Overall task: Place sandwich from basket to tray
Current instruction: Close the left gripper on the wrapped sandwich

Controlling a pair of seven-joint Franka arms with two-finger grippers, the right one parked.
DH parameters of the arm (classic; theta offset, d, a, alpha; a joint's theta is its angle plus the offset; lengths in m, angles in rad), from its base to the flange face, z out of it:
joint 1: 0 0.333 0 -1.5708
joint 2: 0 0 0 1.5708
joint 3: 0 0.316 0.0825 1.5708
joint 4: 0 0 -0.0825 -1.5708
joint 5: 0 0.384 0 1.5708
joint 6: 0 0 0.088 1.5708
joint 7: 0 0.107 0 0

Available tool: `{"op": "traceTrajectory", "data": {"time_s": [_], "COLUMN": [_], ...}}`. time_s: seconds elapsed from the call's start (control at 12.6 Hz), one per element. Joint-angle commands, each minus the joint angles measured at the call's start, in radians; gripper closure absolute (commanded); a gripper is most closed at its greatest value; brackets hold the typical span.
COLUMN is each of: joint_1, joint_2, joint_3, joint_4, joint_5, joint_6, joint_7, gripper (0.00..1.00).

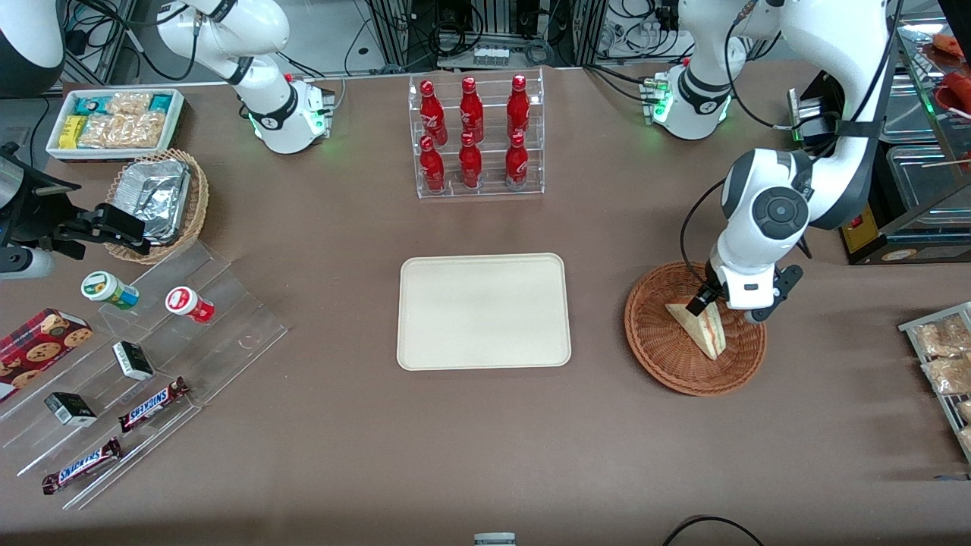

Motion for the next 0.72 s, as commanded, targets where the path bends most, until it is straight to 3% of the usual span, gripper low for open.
{"op": "traceTrajectory", "data": {"time_s": [0.0,0.16,0.24,0.32,0.4,0.64], "joint_1": [-0.005,-0.005,-0.005,-0.005,-0.005,-0.012], "joint_2": [0.047,0.066,0.078,0.082,0.082,0.081], "joint_3": [0.004,0.004,0.004,0.004,0.004,0.003], "joint_4": [-0.001,-0.002,-0.001,0.004,0.013,0.112], "joint_5": [0.027,0.027,0.028,0.028,0.028,0.028], "joint_6": [0.080,0.117,0.120,0.119,0.116,-0.045], "joint_7": [-0.023,-0.022,-0.022,-0.022,-0.017,-0.002], "gripper": [0.00,0.00,0.06,0.48,0.99,1.00]}}
